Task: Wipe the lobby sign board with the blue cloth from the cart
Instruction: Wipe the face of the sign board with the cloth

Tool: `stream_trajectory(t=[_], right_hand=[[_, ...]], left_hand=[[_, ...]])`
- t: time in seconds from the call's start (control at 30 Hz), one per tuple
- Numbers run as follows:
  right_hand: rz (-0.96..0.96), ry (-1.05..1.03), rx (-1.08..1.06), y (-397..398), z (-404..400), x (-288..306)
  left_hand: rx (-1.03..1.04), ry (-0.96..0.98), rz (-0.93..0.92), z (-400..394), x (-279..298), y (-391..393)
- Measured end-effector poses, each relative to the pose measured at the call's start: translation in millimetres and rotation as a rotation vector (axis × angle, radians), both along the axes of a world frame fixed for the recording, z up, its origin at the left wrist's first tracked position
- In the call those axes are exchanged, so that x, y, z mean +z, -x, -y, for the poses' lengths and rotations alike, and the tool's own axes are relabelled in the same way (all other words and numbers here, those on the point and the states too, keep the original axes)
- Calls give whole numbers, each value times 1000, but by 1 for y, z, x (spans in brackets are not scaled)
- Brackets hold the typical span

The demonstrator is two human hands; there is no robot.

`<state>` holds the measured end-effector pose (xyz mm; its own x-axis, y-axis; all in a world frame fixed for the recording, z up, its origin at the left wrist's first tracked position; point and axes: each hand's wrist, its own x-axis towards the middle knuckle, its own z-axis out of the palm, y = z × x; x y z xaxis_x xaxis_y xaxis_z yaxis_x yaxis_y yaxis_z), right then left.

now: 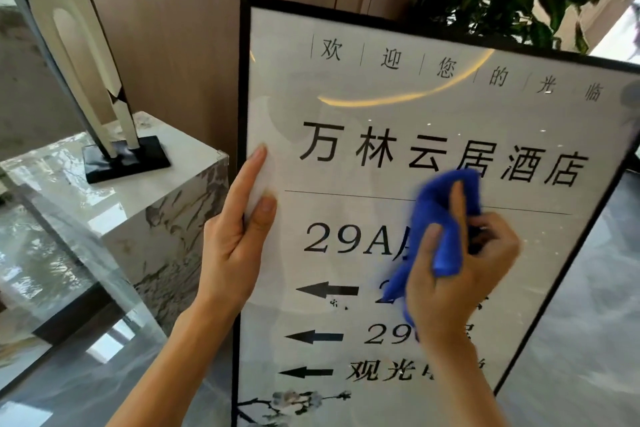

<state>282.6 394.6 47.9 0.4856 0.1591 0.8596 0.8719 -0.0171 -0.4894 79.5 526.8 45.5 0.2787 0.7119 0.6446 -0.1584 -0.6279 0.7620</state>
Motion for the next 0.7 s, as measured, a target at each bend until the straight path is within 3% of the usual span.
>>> stream_trajectory(t=[0.27,0.47,0.6,0.63,0.7], right_hand=[[-132,-176,-160,-87,27,53],[-193,-174,-142,-38,3,35],[-205,-78,5,42,-25,3],[-214,-13,62,61,-26,-8],[-42,274,104,95,-22,-32]], left_hand=[[-26,34,34,-1,1,0],[-36,28,49,-3,-2,-3],[-48,62,63,-6,-5,-3],[-57,65,65,-6,-6,-3],[-57,63,64,-7,-7,-2]])
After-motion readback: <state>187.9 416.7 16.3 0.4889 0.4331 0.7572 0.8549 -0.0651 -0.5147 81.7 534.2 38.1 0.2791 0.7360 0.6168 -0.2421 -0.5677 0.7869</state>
